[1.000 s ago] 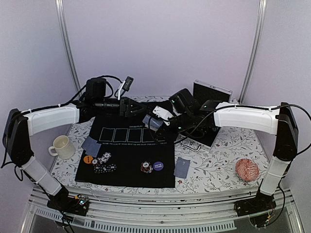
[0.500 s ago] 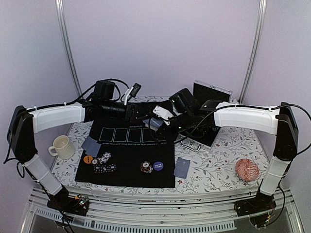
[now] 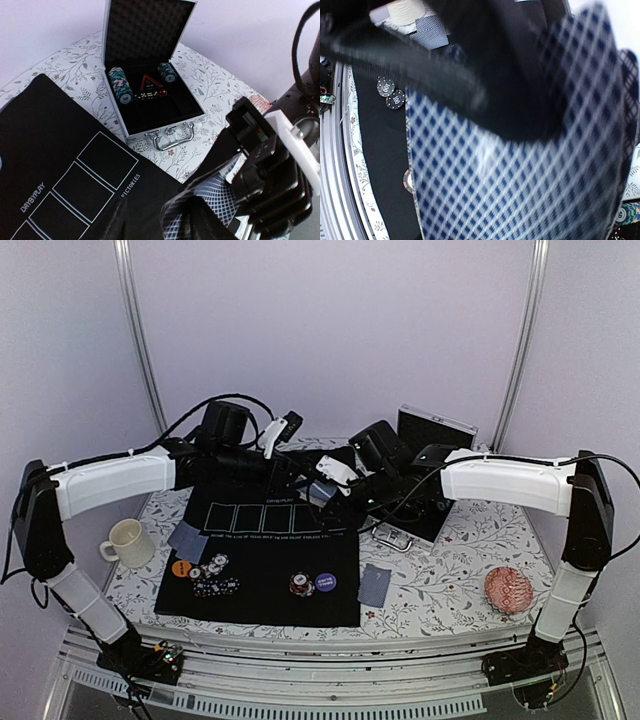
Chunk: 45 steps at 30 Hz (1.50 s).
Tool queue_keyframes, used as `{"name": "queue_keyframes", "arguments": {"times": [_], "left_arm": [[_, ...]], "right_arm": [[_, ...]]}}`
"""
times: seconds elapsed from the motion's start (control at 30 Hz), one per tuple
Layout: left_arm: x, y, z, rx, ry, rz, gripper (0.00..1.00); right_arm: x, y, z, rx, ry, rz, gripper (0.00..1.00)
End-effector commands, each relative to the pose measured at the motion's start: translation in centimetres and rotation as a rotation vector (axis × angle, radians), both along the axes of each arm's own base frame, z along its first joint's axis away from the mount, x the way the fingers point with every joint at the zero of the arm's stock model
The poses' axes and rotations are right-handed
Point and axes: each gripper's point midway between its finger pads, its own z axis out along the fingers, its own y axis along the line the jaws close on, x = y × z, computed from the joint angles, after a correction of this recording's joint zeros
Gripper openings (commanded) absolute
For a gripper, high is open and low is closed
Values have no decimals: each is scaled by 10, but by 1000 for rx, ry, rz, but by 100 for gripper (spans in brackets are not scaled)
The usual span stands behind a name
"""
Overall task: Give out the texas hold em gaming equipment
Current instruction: Pick up the poker card from the face-down deck piles.
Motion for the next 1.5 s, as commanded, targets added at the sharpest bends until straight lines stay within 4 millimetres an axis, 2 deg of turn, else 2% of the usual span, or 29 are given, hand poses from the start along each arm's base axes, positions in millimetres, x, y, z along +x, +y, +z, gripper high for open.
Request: {"name": "queue_keyframes", "arguments": {"times": [0.0,0.17,0.27,0.37,0.47,0.5,0.97,1.2,1.33,1.47], "left_arm": [[14,22,11,54,-66,108,42],[7,24,17,33,-75,85,42],[-6,15,21,-10,-61,8,40],[-17,10,25,-45,-57,-57,26],[-23,9,28,-62,-53,-86,3],[-24,9,29,-63,-56,-86,0],[-25,24,59,-185,-81,-85,0],[-23,34,68,-220,-74,-82,0],[-16,49,80,-236,-101,-46,0],[3,79,90,-195,-155,55,0]], "right_arm": [[-1,8,22,49,-35,23,37],[-1,7,23,50,-37,23,37],[0,8,23,52,-37,25,37],[-1,9,24,55,-39,26,37],[0,7,25,54,-42,22,37],[0,7,25,54,-44,20,37],[2,1,21,46,-36,9,37],[3,-3,20,54,-25,2,37],[8,-8,17,50,-18,-9,37],[10,-13,14,50,-10,-18,37]]}}
